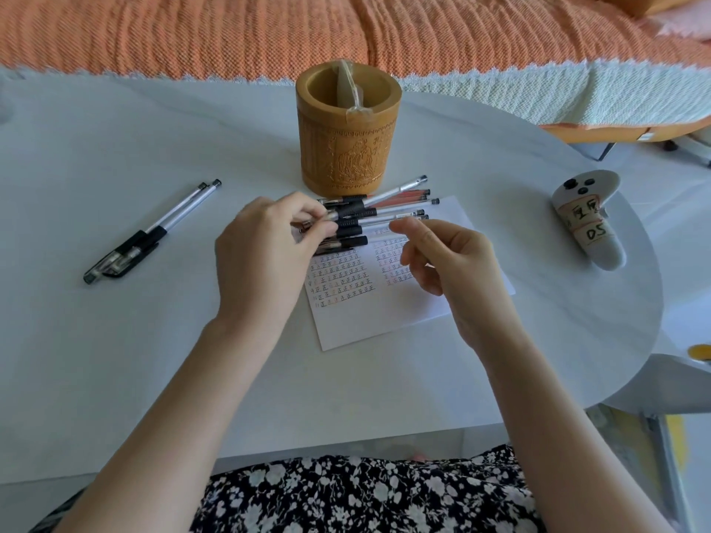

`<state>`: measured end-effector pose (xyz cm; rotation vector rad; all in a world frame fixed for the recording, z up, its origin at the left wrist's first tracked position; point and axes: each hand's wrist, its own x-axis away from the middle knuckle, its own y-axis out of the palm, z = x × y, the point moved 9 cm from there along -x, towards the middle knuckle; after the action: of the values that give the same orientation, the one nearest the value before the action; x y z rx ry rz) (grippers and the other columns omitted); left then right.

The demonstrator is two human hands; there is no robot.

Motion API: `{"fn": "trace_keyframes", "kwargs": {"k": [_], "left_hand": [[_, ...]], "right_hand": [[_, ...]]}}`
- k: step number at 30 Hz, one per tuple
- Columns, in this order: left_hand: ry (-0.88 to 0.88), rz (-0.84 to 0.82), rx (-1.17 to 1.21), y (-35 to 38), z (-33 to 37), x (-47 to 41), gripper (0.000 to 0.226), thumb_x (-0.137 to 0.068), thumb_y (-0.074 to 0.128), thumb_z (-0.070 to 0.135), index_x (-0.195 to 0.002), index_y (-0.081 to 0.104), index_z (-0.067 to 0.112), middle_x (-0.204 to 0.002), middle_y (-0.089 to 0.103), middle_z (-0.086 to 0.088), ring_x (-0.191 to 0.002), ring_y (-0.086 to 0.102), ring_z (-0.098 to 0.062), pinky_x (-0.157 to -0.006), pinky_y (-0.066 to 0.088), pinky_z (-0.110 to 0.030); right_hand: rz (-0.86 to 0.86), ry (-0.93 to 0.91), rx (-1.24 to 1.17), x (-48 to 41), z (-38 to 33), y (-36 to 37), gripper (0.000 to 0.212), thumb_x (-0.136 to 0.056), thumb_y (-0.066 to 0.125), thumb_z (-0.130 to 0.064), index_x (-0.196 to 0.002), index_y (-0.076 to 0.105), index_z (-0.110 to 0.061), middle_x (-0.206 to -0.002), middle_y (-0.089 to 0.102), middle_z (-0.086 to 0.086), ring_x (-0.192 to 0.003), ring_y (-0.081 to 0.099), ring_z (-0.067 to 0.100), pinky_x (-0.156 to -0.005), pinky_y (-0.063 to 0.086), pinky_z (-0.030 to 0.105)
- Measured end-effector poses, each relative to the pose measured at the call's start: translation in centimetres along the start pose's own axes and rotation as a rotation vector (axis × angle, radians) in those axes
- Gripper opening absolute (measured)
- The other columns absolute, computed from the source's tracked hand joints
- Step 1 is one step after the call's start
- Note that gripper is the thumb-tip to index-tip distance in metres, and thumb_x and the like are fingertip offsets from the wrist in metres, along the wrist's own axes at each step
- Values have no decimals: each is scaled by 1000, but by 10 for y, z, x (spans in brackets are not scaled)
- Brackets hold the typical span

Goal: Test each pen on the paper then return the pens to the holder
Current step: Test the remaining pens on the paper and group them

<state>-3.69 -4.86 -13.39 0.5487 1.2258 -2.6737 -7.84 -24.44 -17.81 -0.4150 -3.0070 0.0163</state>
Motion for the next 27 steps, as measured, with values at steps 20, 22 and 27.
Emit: {"fn": "trace_keyframes", "kwargs": {"k": [20, 22, 27], "left_hand": [[-148, 43, -215, -35, -76, -12, 26, -86, 57, 6, -109, 65, 13, -113, 64, -14, -105, 54, -37, -88, 42, -44], [-192, 28, -244, -41, -87, -11, 28, -85, 56, 4, -111, 64, 12, -112, 62, -17, -104, 53, -40, -85, 41, -45], [-199, 7, -274, -47, -99, -11, 30, -84, 55, 1, -111, 64, 10, -110, 61, -19, -102, 54, -40, -84, 42, -45]], "right_hand": [[-22, -88, 202, 3, -3, 6, 17, -91, 60, -16, -86, 73, -5, -53, 59, -6, -49, 43, 10, -48, 37, 15], [-27, -92, 190, 4, -3, 9, 17, -91, 60, -16, -87, 73, -7, -54, 59, -6, -48, 43, 9, -48, 37, 15], [-50, -106, 189, 6, -5, 16, 18, -92, 60, -17, -86, 72, -6, -55, 59, -6, -48, 43, 7, -48, 38, 15]]}}
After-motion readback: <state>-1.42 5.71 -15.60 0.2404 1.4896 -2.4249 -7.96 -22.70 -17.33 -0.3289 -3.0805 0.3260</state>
